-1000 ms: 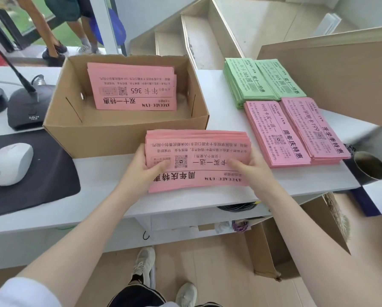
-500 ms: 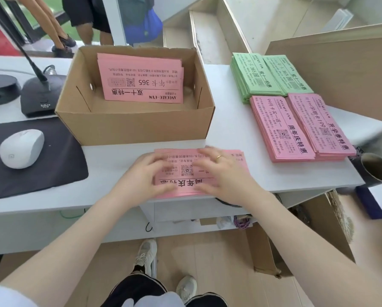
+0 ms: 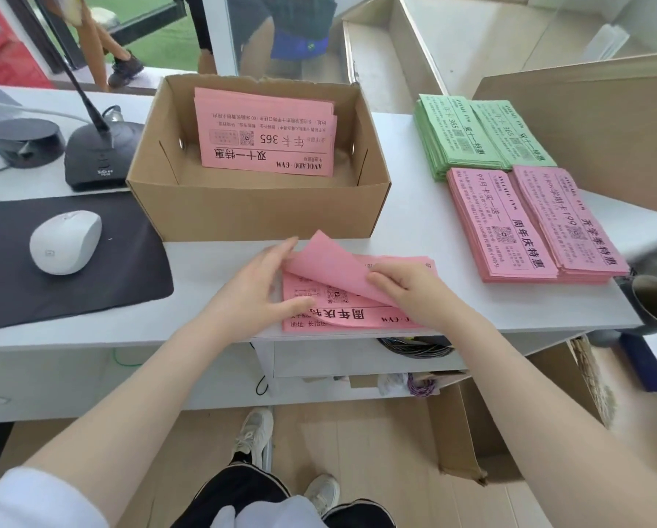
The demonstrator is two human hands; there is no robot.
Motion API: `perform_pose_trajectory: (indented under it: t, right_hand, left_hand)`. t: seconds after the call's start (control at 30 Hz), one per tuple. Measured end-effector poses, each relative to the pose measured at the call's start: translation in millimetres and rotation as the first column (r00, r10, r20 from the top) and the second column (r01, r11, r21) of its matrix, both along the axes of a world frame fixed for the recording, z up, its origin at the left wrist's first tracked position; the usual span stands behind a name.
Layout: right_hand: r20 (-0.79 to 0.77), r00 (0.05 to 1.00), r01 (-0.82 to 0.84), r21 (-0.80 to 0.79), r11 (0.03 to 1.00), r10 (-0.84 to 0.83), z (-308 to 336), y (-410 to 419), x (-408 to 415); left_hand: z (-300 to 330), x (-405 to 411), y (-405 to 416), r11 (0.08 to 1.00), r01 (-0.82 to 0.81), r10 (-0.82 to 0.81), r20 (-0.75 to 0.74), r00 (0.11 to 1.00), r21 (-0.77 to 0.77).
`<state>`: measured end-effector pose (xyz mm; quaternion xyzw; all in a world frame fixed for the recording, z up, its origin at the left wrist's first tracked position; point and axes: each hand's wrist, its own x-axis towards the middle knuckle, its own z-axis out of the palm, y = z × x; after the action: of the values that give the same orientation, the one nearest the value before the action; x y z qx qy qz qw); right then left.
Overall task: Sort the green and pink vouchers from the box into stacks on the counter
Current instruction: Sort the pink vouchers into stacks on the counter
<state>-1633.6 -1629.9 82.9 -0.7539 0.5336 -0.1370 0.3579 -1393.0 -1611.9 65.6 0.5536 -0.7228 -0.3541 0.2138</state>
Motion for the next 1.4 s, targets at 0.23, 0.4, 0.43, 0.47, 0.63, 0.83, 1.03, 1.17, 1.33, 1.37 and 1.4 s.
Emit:
perform_pose_trajectory:
  t: [0.23,0.4,0.43,0.47,0.63,0.83,1.03,1.17,1.33,1.37,1.4]
  right_hand:
    - [0.186,0.976,0.077,0.191,0.979,-0.113,-4.5,5.8,-0.4]
    - [0.057,0.998,0.015,-0.060,0.998,-0.012,-11.6,8.8,2.4]
    - [-0.025,1.000,-0.005,-0.138,0.990,0.001,-11.8,10.1,3.3]
    - [-0.115,0.993,-0.046,-0.205,0.978,0.022,-12.3,12.4,4.6]
    - [-0.413,0.900,-0.292,-0.332,0.897,0.140,-17.4,17.0,9.9]
    - [-0.279,0.954,-0.182,-0.253,0.950,0.108,-6.3,10.4,10.1]
    - [-0.187,0.982,-0.013,-0.144,0.990,-0.014,2.8,9.1,11.4]
    - [-0.052,0.977,0.199,-0.097,0.975,-0.205,2.5,2.1,4.9]
    - [0.313,0.901,0.323,-0.022,0.946,-0.300,4.6,11.0,-3.9]
    - [0.429,0.839,0.366,0.007,0.931,-0.333,9.5,14.0,-5.3]
    - [0.528,0.773,0.386,0.047,0.921,-0.351,14.1,16.8,-8.2]
  left_hand:
    - [-15.4,4.5,1.3,0.996,0.086,-0.085,0.051,0.995,-0.026]
    - [-14.5,5.6,1.0,0.983,0.155,-0.144,0.117,0.983,-0.100]
    - [-12.7,5.9,1.1,0.982,0.158,-0.142,0.146,0.979,-0.103]
    - [-10.5,5.7,1.1,0.982,0.152,-0.132,0.174,0.976,-0.109]
    - [-9.2,1.9,-1.9,0.832,0.190,-0.048,0.273,0.961,-0.522]
    - [-6.0,-1.4,-8.3,0.868,0.054,0.034,0.167,0.985,-0.493]
    - [-9.8,0.0,-5.0,0.935,-0.223,0.182,-0.165,0.969,-0.277]
    - [-20.5,2.5,-0.3,0.972,-0.051,0.053,-0.001,0.999,-0.231]
    - [-13.6,0.4,1.5,0.992,0.023,-0.016,0.060,0.998,-0.126]
    - [-5.3,-2.2,1.5,0.993,-0.065,0.064,-0.010,0.998,-0.094]
    - [5.2,-5.6,2.1,0.983,-0.181,0.181,-0.144,0.973,0.013]
